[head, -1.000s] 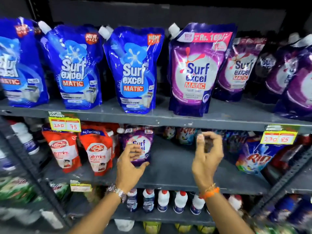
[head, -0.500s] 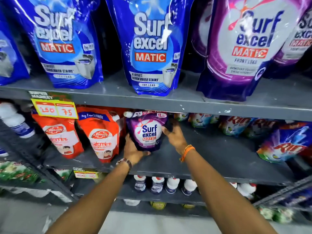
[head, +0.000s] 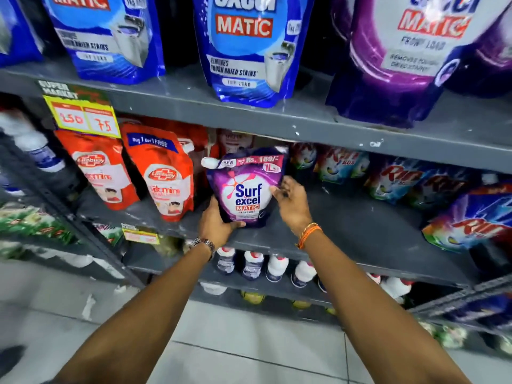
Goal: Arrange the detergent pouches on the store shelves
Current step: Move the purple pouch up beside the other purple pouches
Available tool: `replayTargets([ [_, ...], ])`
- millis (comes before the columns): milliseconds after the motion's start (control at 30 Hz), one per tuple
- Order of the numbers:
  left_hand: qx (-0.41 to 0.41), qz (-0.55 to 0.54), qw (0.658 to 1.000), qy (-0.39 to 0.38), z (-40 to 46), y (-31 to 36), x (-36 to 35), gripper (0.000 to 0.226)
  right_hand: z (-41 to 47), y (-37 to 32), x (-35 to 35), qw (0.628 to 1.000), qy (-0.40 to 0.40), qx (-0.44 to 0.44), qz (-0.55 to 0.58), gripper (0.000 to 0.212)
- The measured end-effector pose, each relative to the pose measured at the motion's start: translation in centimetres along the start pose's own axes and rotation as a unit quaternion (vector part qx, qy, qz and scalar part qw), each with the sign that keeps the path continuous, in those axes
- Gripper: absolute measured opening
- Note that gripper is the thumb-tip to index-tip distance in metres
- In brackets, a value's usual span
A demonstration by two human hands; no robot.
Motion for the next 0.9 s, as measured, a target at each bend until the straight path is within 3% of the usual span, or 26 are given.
replayTargets([
  [200,0.015,0.024,0.999,-0.031,-7.1,1.1,-1.5,0.094,-7.6,0.7,4.0,1.0,0.009,0.011,0.017,0.011],
  [400,0.022,-0.05,0.997,-0.054,-14.4,4.1,-3.6,0.085,-14.6,-0.8,11.1,0.997,0.016,0.069,0.028,0.014],
  [667,-0.123,-0.109,0.982,-0.095,-20.5,19.3,-6.4,0.097,-19.6,-8.4,25.0,0.983,0.098,0.143,0.06,0.015],
  [800,-0.197,-0.137,0.966,-0.093,-20.8,27.5,-7.9,0.091,-18.7,-12.2,32.1,0.97,0.139,0.179,0.087,0.01],
  [900,-0.231,-0.152,0.957,-0.092,-19.5,32.8,-9.5,0.074,-15.9,-14.2,37.0,0.962,0.169,0.203,0.073,0.04],
])
Point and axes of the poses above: each hand's wrist, its own z-axis towards the middle knuckle, its own x-axis out of the back of the hand, y = z × x, the point moved 2 cm from there along z, towards the middle knuckle, and after that the axes turned 10 degrees about -z, right-handed, at the moved point
